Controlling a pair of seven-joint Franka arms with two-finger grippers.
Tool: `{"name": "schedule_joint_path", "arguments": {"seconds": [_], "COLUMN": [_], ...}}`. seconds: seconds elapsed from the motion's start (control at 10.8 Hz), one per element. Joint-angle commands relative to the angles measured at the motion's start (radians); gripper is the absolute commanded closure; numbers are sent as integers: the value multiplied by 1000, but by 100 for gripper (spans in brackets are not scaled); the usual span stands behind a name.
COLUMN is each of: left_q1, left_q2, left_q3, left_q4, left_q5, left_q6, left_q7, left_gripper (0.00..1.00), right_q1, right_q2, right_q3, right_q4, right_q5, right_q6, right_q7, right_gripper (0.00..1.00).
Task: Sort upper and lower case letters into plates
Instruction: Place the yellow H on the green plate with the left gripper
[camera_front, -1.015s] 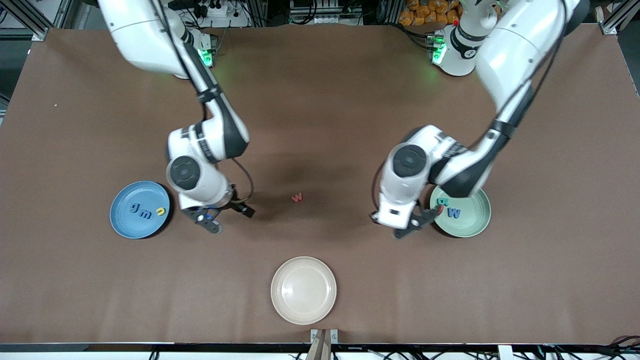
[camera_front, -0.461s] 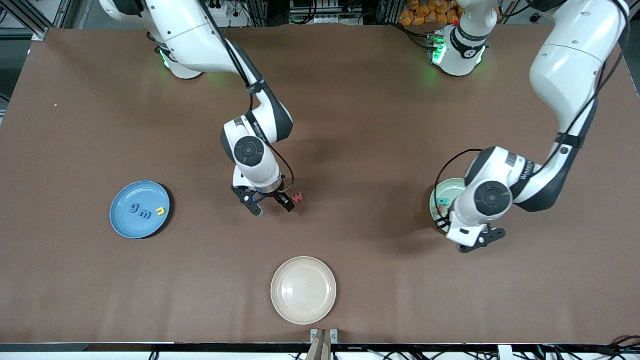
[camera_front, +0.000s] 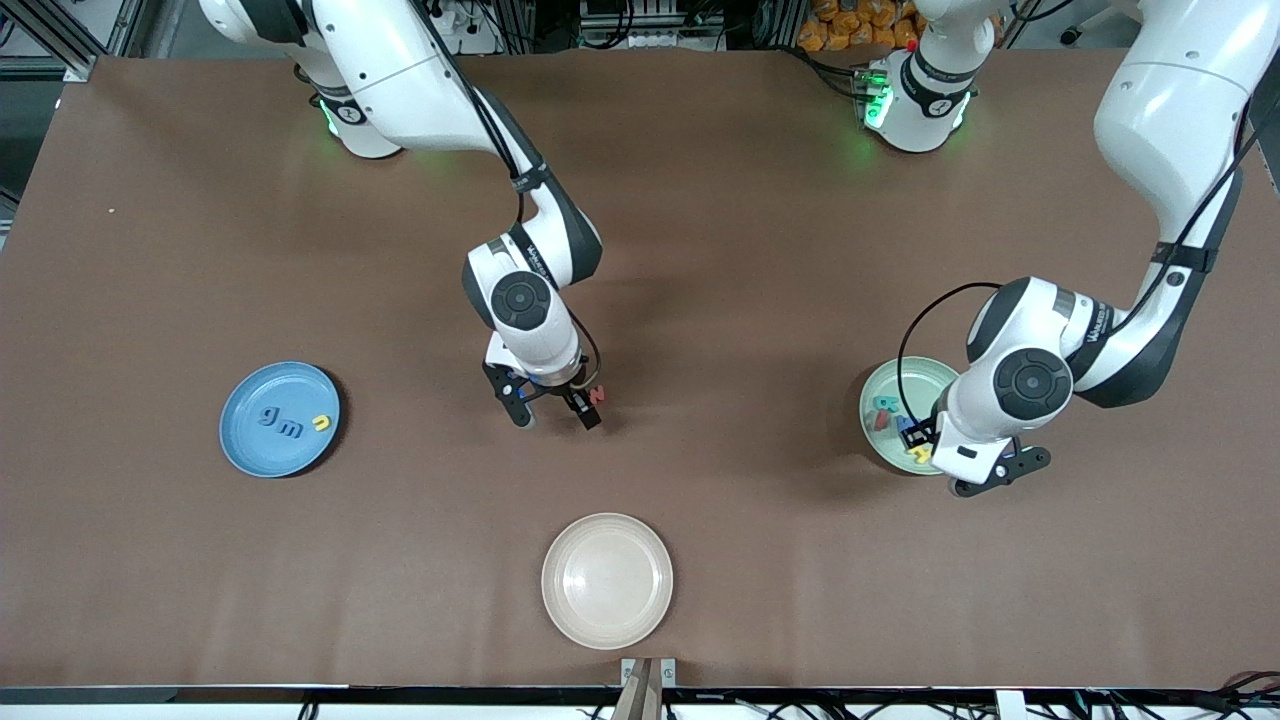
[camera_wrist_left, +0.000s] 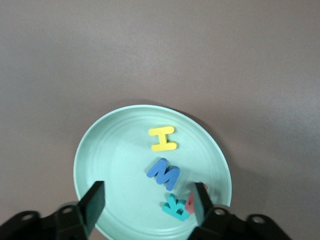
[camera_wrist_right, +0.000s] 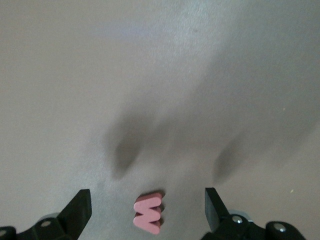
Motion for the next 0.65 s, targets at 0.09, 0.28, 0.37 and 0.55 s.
{"name": "schedule_joint_path", "arguments": {"seconds": [0.09,0.28,0.37,0.55], "left_q1": [8,24,27,-26], "left_q2": [-141,-174,-188,-269], "left_q3": [-20,-26,-23,82], "left_q4": [0,55,77,81], "left_q5": [-17,-113,-130,-228], "left_q6": [-71,-91,-111,-116], "left_q7": [35,105,160,342], "left_gripper": [0,0,0,0], "right_q1": [6,-2,-2,5], "right_q2": [84,115,132,138], "right_q3": [11,15,15,14], "right_q4": [102,168,203,210], "right_q5": [28,25,25,22], "right_q6": [-19,-98,-142,-148], "right_q7": [37,37,37,34], "right_gripper": [0,0,0,0]}}
